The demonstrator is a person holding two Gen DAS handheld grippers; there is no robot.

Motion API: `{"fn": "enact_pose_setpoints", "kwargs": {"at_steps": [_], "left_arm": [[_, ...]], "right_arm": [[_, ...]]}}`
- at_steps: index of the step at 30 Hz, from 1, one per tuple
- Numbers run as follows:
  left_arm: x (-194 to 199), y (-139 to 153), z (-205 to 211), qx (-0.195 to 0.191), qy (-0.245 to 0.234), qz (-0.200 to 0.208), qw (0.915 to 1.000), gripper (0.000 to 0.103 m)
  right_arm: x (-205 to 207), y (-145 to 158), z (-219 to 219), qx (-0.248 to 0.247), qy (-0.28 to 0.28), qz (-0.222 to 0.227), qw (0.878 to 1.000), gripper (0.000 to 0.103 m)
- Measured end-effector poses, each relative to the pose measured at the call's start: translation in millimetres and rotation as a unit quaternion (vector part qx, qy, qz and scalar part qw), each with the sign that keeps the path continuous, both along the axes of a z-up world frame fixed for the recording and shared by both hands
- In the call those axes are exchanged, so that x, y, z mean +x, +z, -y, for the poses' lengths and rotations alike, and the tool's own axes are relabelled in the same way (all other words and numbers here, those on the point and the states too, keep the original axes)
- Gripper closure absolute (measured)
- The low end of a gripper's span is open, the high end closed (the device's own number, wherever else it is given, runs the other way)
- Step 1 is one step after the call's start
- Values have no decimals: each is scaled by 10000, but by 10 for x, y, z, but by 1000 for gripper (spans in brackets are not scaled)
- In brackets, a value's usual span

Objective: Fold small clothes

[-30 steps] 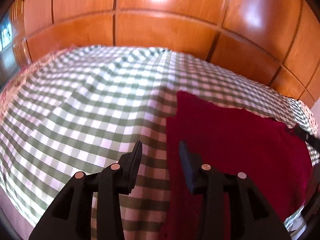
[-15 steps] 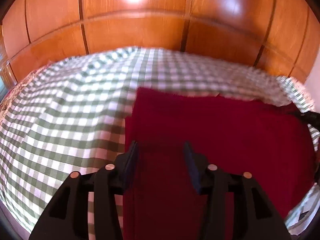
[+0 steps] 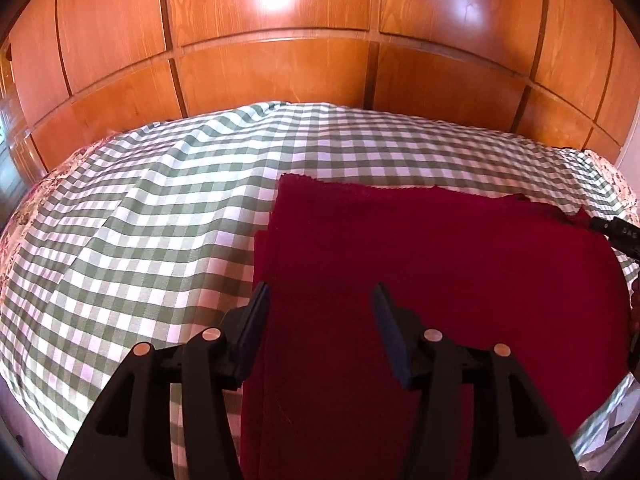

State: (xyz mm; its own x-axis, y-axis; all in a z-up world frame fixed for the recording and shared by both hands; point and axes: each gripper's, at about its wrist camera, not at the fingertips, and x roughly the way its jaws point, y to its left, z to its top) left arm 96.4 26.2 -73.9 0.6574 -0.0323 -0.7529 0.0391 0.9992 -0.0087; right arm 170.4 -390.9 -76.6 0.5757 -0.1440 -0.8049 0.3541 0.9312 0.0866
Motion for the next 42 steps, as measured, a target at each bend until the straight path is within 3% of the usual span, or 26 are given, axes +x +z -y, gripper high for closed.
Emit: {"fn": "enact_pose_setpoints", "kwargs": {"at_steps": [6,8,9,10,12,13,17,21,24,26,32,34,36,40,42], "left_arm": [[-116,95,26,9,-75,163,9998,48],[-132,95,35,-10,-88,156,9998,48],[-140,93,41,-12,-89,151,9998,48],[-147,90,48,-3,-92,147,9998,48],[-169,89,66,5,-86,144,9999,48],[-176,91,69,0,-91,134,9999,48],[-209,98,106,45,-89,134,9999,46],[-231,102,130,41,-110,151,9998,44],[-163,-21,161,98,-163,-57,9998,43],[-143,-105,166,137,-179,-214,9995,43],[-218,-58,181,101,-181,-47,9998,42],[-233,-32,186,88,-206,-9,9997,42],[-252,-6,194,71,-222,39,9997,42],[-266,10,215,5,-237,44,9997,41],[-277,11,220,-25,-245,39,9997,41]], "right_arm": [[-322,124,-71,567,314,69,9979,26],[-422,110,-135,507,393,2,9979,28],[-467,71,-172,380,427,-120,9983,51],[-487,31,-195,273,442,-259,9983,65],[-530,-35,-198,-28,383,-374,9986,91],[-538,-62,-191,-145,372,-424,9983,94],[-561,-66,-177,-161,379,-401,9983,97],[-620,124,-169,-242,424,-171,9987,98],[-592,-28,-96,-295,390,-353,9982,98],[-580,-228,-39,-243,255,-454,9983,98],[-614,-170,32,43,150,-361,9992,97],[-656,-118,83,309,48,-336,9989,79],[-723,-59,145,638,0,-262,9976,41],[-843,21,177,1049,95,-145,9943,36],[-913,-10,200,1316,87,-183,9911,28]]}}
